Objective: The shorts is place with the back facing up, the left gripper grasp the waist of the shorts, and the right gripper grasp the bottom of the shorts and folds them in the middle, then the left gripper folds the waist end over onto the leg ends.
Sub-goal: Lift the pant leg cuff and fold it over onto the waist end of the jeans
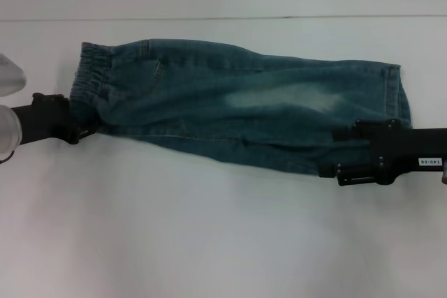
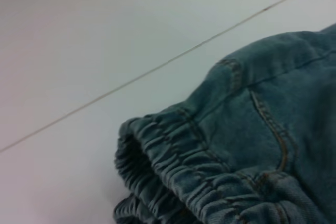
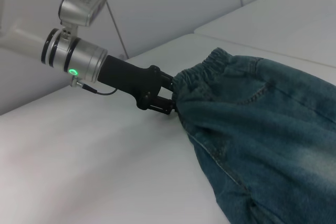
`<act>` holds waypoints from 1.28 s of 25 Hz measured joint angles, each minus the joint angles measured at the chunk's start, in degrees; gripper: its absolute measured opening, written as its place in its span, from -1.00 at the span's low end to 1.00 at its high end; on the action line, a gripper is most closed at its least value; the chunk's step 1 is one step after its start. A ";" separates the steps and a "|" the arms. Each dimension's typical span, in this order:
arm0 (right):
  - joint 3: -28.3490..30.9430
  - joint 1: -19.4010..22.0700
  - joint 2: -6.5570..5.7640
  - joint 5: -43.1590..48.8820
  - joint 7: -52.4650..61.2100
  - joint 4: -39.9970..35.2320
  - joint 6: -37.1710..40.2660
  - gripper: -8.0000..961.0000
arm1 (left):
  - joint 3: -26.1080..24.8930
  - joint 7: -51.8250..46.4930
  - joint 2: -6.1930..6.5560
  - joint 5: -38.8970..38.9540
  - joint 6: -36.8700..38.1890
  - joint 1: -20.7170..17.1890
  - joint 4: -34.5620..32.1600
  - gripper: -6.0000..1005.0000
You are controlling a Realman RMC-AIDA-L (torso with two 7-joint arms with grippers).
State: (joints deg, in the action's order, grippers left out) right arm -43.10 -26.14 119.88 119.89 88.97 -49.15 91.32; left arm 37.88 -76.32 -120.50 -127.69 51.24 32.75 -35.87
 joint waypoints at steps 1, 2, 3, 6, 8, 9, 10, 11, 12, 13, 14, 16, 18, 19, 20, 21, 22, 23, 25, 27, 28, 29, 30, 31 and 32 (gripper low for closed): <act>0.00 0.06 0.00 -0.02 -0.27 0.03 0.00 0.93 | 0.72 -0.05 -0.20 0.00 -0.04 -0.16 -0.44 0.18; 0.02 0.12 0.00 -0.06 -0.49 0.06 -0.02 0.93 | 1.29 -0.12 -0.37 0.00 -0.14 -0.29 -0.83 0.13; 0.05 0.20 0.00 -0.23 -0.75 0.13 -0.06 0.93 | 1.74 -0.27 -0.50 0.01 -0.33 -0.42 -1.26 0.08; 0.11 0.39 -0.03 -1.58 -1.81 0.82 -0.21 0.92 | 1.47 -0.44 -0.55 0.28 0.01 -0.47 -1.72 -0.06; 0.19 0.52 -0.13 -2.39 -2.53 1.34 -0.42 0.91 | 1.35 -0.88 -0.57 0.46 0.83 -0.59 -2.82 -0.16; 0.31 0.58 -0.14 -2.63 -2.68 1.57 -0.66 0.91 | 1.35 -1.33 -0.75 0.47 1.37 -0.67 -3.84 -0.21; 0.46 0.61 -0.15 -2.77 -2.73 1.77 -0.84 0.91 | 1.40 -1.98 -0.99 0.47 1.76 -0.76 -4.80 -0.26; 0.68 0.61 -0.15 -2.84 -2.76 2.06 -1.11 0.90 | 1.52 -2.66 -1.21 0.44 2.08 -0.81 -5.69 -0.31; 1.14 0.61 -0.14 -3.00 -2.98 2.48 -1.35 0.90 | 1.65 -3.57 -1.42 0.37 2.39 -0.81 -6.70 -0.36; 1.56 0.61 -0.13 -3.16 -3.21 2.80 -1.54 0.90 | 1.82 -5.00 -1.65 0.26 2.97 -0.76 -7.96 -0.42; 1.94 0.61 -0.11 -3.67 -3.64 3.24 -1.67 0.90 | 1.90 -5.96 -1.79 0.18 3.53 -0.66 -8.87 -0.47; 2.30 0.63 -0.09 -5.00 -4.04 4.07 -2.24 0.90 | 2.32 -8.59 -1.59 0.12 5.85 -0.22 -10.66 -0.57; 2.50 0.69 -0.08 -6.04 -3.82 4.58 -3.52 0.90 | 2.55 -11.11 -1.16 0.04 8.09 0.33 -11.97 -0.71; 2.60 0.70 -0.04 -6.35 -3.82 4.80 -4.26 0.91 | 2.64 -12.56 -0.84 0.00 9.30 0.69 -12.64 -0.72; 2.65 0.71 0.00 -6.79 -4.12 5.17 -5.16 0.85 | 2.88 -13.98 -0.45 -0.07 10.41 1.04 -13.13 -0.74; 2.66 0.71 0.05 -7.42 -4.61 5.65 -6.16 0.80 | 3.20 -15.33 -0.03 -0.19 11.35 1.40 -13.56 -0.75; 2.65 0.72 0.09 -8.14 -5.09 6.32 -7.31 0.75 | 3.91 -17.68 0.48 -0.62 12.53 1.95 -14.24 -0.77; 2.59 0.72 0.10 -9.13 -5.60 7.20 -8.72 0.69 | 4.42 -19.17 0.69 -1.25 12.98 2.25 -14.84 -0.78; 2.35 0.50 0.15 -11.41 -7.18 9.31 -11.89 0.54 | 5.78 -23.01 0.93 -3.69 14.16 3.19 -16.87 -0.79; 2.17 -0.22 0.22 -13.95 -10.59 12.17 -15.40 0.35 | 6.75 -25.48 0.85 -5.89 15.26 4.08 -18.84 -0.79; 2.13 -0.78 0.22 -15.26 -12.81 14.00 -17.47 0.25 | 7.36 -26.78 0.73 -6.94 16.27 4.63 -19.91 -0.79; 2.08 -1.38 0.28 -16.47 -15.40 15.92 -19.56 0.16 | 7.65 -27.38 0.70 -7.34 16.87 4.98 -20.49 -0.79; 2.05 -2.03 0.30 -17.79 -17.84 17.62 -21.62 0.07 | 8.06 -28.44 0.72 -7.80 18.15 5.71 -21.47 -0.79; 2.01 -2.80 0.33 -19.36 -20.56 19.74 -23.70 -0.01 | 8.25 -29.44 0.84 -8.03 19.30 6.29 -22.06 -0.79; 1.98 -3.58 0.37 -21.01 -23.44 21.93 -25.62 -0.09 | 8.33 -30.54 1.05 -8.15 20.43 6.97 -22.60 -0.79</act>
State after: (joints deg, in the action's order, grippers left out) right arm -41.12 -29.72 120.25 98.88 65.53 -27.21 65.70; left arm 46.21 -106.86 -119.45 -135.84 71.66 39.72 -58.47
